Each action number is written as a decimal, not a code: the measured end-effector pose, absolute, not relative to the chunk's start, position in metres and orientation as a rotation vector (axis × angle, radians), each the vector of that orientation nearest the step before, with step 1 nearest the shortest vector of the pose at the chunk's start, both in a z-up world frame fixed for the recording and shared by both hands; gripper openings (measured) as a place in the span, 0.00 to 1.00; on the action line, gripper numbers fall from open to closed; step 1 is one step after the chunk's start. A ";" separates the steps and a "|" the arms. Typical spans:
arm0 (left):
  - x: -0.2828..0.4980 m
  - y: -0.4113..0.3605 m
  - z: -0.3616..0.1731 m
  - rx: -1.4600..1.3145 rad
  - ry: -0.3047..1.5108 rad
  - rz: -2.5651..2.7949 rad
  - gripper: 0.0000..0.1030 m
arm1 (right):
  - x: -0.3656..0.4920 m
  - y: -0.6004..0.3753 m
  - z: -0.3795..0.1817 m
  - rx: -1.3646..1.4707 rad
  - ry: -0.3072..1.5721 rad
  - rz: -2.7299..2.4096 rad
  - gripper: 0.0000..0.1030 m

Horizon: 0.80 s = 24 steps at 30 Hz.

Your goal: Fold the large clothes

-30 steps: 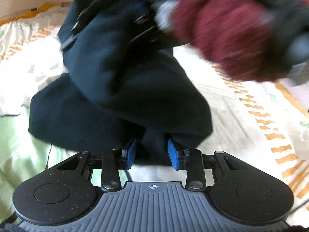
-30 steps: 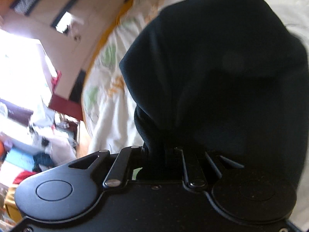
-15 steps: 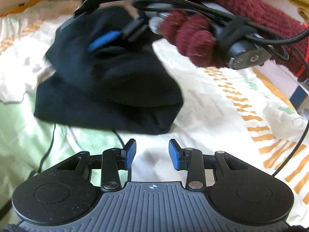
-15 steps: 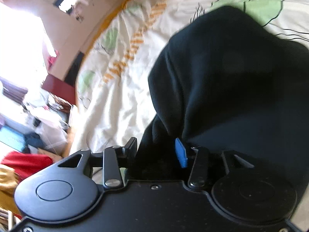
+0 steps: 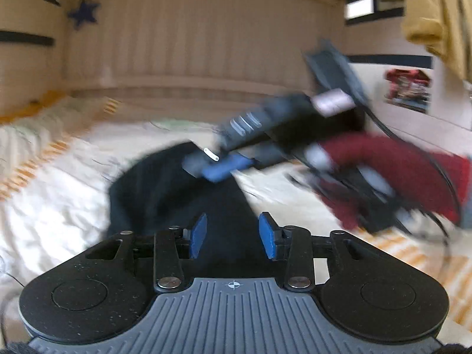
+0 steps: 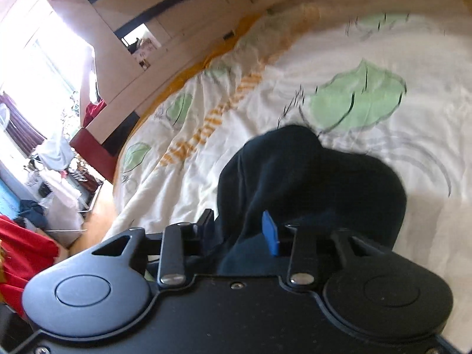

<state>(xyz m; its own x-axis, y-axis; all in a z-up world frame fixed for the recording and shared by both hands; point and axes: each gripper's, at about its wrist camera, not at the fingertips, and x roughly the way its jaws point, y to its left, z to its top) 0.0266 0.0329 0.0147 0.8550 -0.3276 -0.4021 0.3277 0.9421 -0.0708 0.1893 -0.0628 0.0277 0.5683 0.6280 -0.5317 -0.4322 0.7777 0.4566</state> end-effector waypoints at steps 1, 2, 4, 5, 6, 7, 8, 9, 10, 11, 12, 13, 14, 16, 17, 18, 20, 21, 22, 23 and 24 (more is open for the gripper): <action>0.033 0.033 0.011 -0.001 0.431 -0.317 0.41 | 0.187 -0.061 0.025 0.258 0.721 0.615 0.38; 0.041 0.036 0.005 -0.009 0.447 -0.283 0.41 | 0.182 -0.064 0.022 0.231 0.712 0.601 0.37; 0.060 0.044 -0.013 -0.009 0.536 -0.191 0.41 | 0.174 -0.064 0.010 0.167 0.708 0.558 0.36; 0.069 0.047 -0.024 -0.008 0.577 -0.153 0.41 | 0.169 -0.063 0.001 0.107 0.716 0.520 0.30; 0.079 0.050 -0.037 -0.006 0.626 -0.119 0.41 | 0.164 -0.062 -0.008 0.027 0.707 0.485 0.21; 0.086 0.053 -0.046 -0.005 0.675 -0.107 0.40 | 0.158 -0.060 -0.018 -0.051 0.685 0.455 0.04; 0.090 0.055 -0.052 -0.013 0.695 -0.105 0.40 | 0.156 -0.058 -0.028 -0.090 0.667 0.438 0.01; 0.089 0.058 -0.049 -0.017 0.688 -0.099 0.40 | 0.154 -0.060 -0.037 -0.063 0.657 0.434 0.01; 0.089 0.058 -0.047 -0.011 0.688 -0.095 0.40 | 0.155 -0.060 -0.042 -0.021 0.653 0.421 0.01; 0.088 0.057 -0.047 -0.006 0.689 -0.093 0.40 | 0.155 -0.061 -0.043 0.009 0.647 0.407 0.01; 0.087 0.058 -0.047 -0.011 0.685 -0.094 0.40 | 0.155 -0.061 -0.043 0.025 0.645 0.399 0.01; 0.087 0.059 -0.047 -0.018 0.679 -0.098 0.40 | 0.157 -0.060 -0.041 0.032 0.649 0.392 0.01; 0.085 0.061 -0.047 -0.022 0.673 -0.102 0.40 | 0.158 -0.060 -0.038 0.035 0.657 0.389 0.01; 0.085 0.058 -0.049 -0.028 0.669 -0.102 0.39 | 0.158 -0.062 -0.025 0.045 0.665 0.403 0.08; 0.085 0.057 -0.047 -0.030 0.669 -0.102 0.39 | 0.159 -0.062 -0.019 0.057 0.656 0.417 0.21; 0.085 0.056 -0.046 -0.028 0.668 -0.100 0.39 | 0.161 -0.061 -0.012 0.070 0.640 0.433 0.24; 0.086 0.054 -0.047 -0.016 0.664 -0.098 0.39 | 0.172 -0.058 0.000 0.093 0.620 0.465 0.24; 0.087 0.054 -0.048 -0.012 0.663 -0.099 0.39 | 0.179 -0.056 0.003 0.102 0.612 0.474 0.24; 0.087 0.054 -0.048 -0.011 0.662 -0.099 0.39 | 0.187 -0.054 0.006 0.103 0.603 0.478 0.24; 0.087 0.054 -0.048 -0.013 0.662 -0.100 0.39 | 0.196 -0.050 0.008 0.095 0.596 0.477 0.24; 0.087 0.055 -0.048 -0.015 0.660 -0.101 0.39 | 0.208 -0.046 0.007 0.077 0.593 0.466 0.24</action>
<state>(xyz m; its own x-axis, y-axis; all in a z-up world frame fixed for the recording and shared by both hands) 0.0875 0.0548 -0.0484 0.7851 -0.0986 -0.6115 0.0888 0.9950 -0.0464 0.2076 -0.0458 0.0075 0.7291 0.4442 -0.5206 -0.4009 0.8938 0.2011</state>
